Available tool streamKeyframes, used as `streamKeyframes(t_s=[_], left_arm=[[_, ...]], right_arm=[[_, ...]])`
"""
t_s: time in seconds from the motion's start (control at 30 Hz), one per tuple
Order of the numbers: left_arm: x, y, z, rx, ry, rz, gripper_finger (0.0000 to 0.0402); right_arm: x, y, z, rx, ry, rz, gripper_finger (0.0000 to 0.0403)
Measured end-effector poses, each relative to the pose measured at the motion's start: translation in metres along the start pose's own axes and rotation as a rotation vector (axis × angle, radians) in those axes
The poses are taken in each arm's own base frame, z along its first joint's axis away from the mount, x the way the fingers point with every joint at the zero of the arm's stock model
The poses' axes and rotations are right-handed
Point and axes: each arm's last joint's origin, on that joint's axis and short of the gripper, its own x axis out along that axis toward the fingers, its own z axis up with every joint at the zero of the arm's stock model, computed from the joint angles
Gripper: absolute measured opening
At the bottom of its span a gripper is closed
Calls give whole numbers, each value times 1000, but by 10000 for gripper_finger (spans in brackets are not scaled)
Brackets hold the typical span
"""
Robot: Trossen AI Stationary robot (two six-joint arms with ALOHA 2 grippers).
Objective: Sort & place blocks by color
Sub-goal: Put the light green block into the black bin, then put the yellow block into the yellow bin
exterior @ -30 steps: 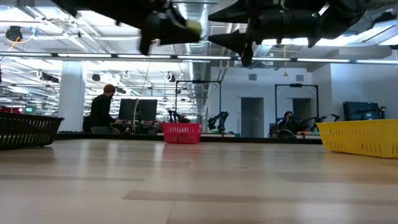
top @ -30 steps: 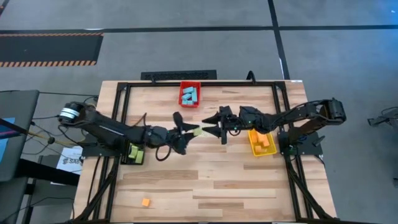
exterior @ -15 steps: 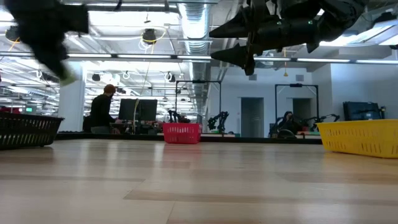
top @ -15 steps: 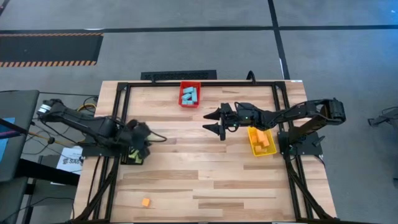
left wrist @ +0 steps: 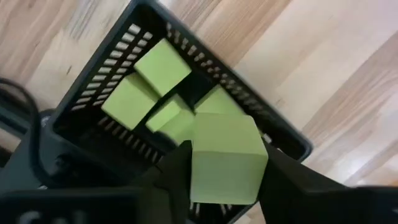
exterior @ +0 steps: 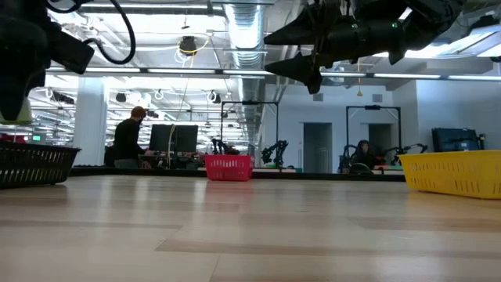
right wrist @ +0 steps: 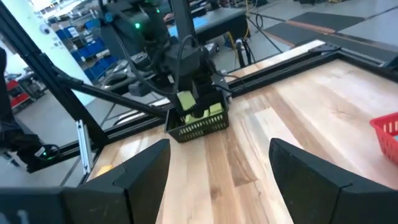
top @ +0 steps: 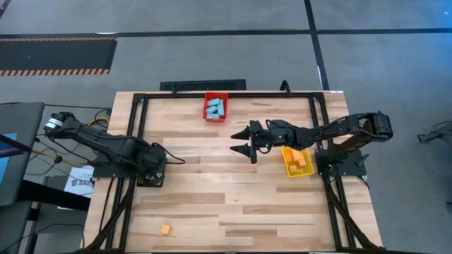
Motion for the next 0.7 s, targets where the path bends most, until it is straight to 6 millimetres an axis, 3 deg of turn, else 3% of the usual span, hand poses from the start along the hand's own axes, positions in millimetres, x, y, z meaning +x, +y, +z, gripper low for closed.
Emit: streamKeyframes(t_s=[0.2,0.3,0.43,0.7], left_arm=[[5,-3,0,71,89,4,275],[5,-6,2,133,96,-33,325],[5,-12,6,197,35,-100,350],[-4,-49,17,485,-276,-365,341]], right_arm=[[-4,0,-1,4,45,-16,295],[-5,2,-1,5,59,-17,295],[-5,8,-4,13,70,2,295],[-5,32,-15,-1,118,79,295]])
